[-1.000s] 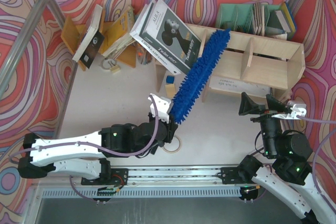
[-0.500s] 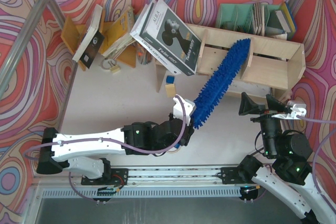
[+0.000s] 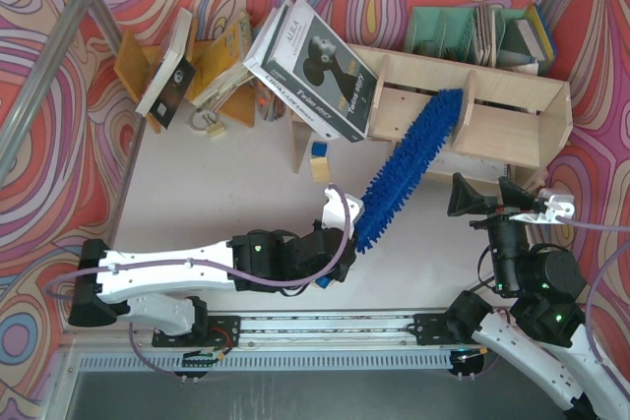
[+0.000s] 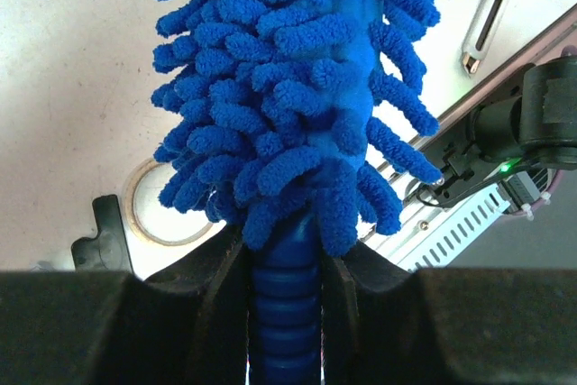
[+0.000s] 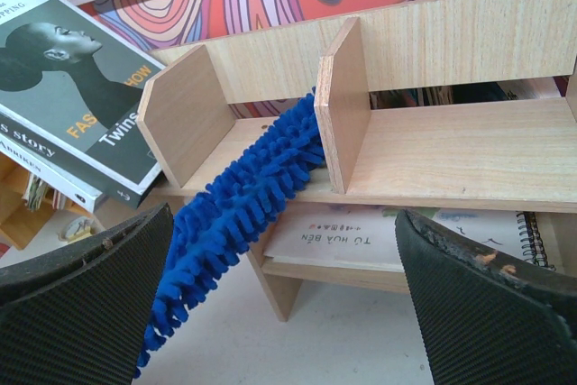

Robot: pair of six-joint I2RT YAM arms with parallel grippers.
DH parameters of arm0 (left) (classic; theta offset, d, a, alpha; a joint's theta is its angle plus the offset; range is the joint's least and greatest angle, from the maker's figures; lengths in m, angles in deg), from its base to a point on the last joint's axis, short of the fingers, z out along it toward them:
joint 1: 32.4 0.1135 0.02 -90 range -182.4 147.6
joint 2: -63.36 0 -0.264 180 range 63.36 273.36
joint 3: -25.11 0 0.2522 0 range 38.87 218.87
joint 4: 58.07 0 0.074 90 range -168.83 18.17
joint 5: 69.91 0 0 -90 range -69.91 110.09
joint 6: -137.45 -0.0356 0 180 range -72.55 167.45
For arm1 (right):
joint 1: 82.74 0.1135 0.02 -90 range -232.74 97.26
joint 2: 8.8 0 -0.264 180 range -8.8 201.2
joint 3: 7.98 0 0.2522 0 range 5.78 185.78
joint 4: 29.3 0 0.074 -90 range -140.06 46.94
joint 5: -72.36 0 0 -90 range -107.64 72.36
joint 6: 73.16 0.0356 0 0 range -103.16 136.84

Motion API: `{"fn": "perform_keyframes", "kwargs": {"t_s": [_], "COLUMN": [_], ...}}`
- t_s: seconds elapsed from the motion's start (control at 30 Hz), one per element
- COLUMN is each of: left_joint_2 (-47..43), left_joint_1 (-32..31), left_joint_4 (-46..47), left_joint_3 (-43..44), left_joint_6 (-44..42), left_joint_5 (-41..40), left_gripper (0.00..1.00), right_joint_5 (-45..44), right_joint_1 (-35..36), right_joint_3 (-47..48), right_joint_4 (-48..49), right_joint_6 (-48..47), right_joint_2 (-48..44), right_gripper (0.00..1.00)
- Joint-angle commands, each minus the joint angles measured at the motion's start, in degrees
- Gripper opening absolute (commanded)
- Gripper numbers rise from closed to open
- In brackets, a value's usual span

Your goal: Dust the bookshelf with a duster

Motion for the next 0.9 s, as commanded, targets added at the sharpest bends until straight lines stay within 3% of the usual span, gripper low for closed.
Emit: {"fn": "perform_keyframes", "kwargs": {"t_s": [0.0, 0.43, 0.7, 0.87], "left_joint_2": [-2.4, -13.0, -7.5, -7.4], "left_joint_1": [-0.4, -2.4, -3.0, -3.0], "left_joint_4": [-3.4, -8.0, -3.8, -7.1], "left_joint_3": [-0.8, -4.7, -1.2, 0.3], "left_joint_6": [1.3, 1.3, -1.7, 0.7], "left_joint_5": [-0.3, 4.3, 6.7, -1.1], "left_gripper": [0.0, 0.0, 0.0, 0.0], "right_joint_5": [-0.6, -0.9, -1.1, -1.2], "right_joint_1": [0.1, 0.1, 0.1, 0.1], "right_joint_3": [0.1, 0.2, 0.2, 0.1], "right_joint_4": [0.7, 0.9, 0.9, 0.9], "right_joint_6": [-0.4, -0.7, -0.8, -0.6], "right_joint_2": [-0.6, 0.3, 0.0, 0.1], "right_gripper": [0.99, 0.99, 0.99, 0.99]}}
